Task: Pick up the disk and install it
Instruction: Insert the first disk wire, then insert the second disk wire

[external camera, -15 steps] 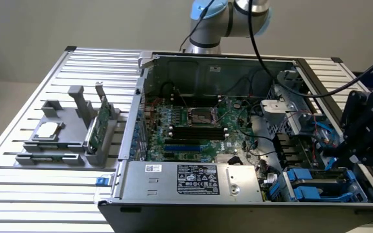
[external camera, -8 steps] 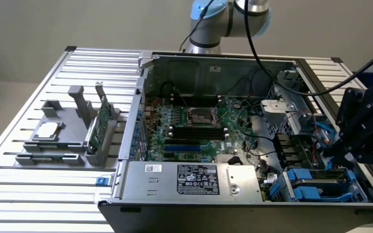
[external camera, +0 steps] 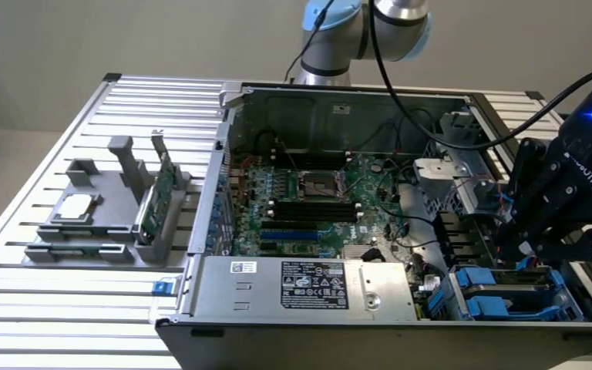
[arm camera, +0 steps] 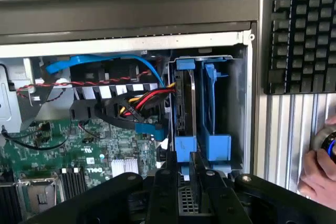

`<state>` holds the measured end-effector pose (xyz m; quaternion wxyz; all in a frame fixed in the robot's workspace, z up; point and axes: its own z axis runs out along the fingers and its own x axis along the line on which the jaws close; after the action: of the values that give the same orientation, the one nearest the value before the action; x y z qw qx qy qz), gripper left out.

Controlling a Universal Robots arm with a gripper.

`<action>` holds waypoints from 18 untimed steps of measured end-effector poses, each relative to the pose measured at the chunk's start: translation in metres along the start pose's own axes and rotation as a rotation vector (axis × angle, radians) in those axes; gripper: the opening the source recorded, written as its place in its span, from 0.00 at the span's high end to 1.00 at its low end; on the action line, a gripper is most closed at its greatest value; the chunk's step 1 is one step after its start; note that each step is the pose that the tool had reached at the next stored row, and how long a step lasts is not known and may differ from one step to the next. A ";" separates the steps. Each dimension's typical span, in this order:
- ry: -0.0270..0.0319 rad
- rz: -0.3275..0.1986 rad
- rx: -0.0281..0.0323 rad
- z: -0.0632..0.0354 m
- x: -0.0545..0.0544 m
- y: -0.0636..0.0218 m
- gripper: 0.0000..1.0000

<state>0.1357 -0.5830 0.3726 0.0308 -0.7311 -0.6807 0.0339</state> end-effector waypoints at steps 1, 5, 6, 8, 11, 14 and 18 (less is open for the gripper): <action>0.0000 0.000 0.0000 0.0000 0.000 0.0000 0.76; 0.0000 0.000 0.0000 0.0000 0.000 0.0000 0.76; 0.0000 0.000 0.0000 0.0000 0.000 0.0000 0.76; 0.0000 0.000 0.0000 0.0000 0.000 0.0000 0.76; 0.0000 0.000 0.0000 0.0000 0.000 0.0000 0.76; -0.0002 0.000 0.0000 0.0000 0.001 -0.0003 0.76; 0.0000 0.000 0.0000 0.0001 0.012 -0.0011 0.76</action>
<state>0.1355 -0.5706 0.3725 0.0308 -0.7312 -0.6807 0.0339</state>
